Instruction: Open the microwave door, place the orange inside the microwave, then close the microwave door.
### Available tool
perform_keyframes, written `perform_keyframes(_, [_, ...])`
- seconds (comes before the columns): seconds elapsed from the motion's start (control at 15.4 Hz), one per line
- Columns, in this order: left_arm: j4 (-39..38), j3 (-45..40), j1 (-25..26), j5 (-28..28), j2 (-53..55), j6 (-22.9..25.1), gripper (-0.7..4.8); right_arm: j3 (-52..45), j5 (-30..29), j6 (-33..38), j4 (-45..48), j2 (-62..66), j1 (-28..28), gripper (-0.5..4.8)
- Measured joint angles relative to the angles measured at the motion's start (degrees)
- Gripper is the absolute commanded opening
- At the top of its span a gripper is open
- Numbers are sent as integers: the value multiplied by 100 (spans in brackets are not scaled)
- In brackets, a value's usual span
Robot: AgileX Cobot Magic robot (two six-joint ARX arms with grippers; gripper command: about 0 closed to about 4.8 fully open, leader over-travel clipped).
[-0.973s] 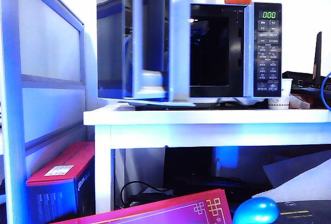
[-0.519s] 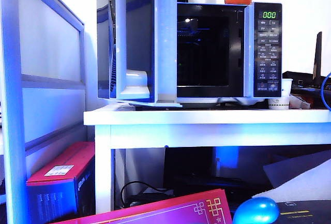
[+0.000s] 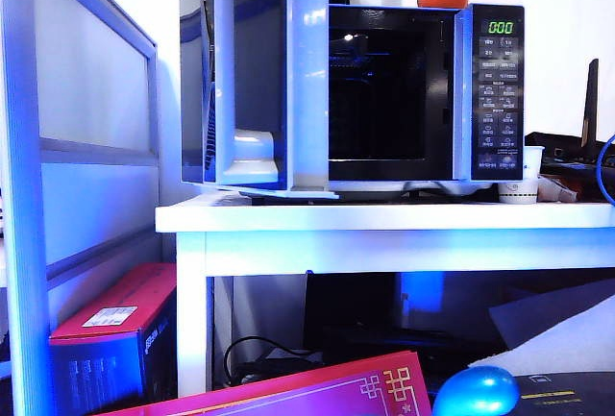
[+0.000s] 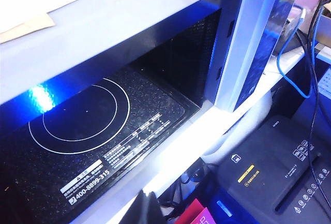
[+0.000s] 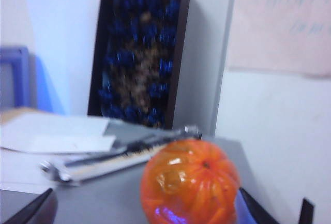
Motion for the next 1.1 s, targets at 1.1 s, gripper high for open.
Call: perform_keyframes(1.1, [4,0,0,20,0,0,-3,2682,280,-474,-929,2002,-42,479])
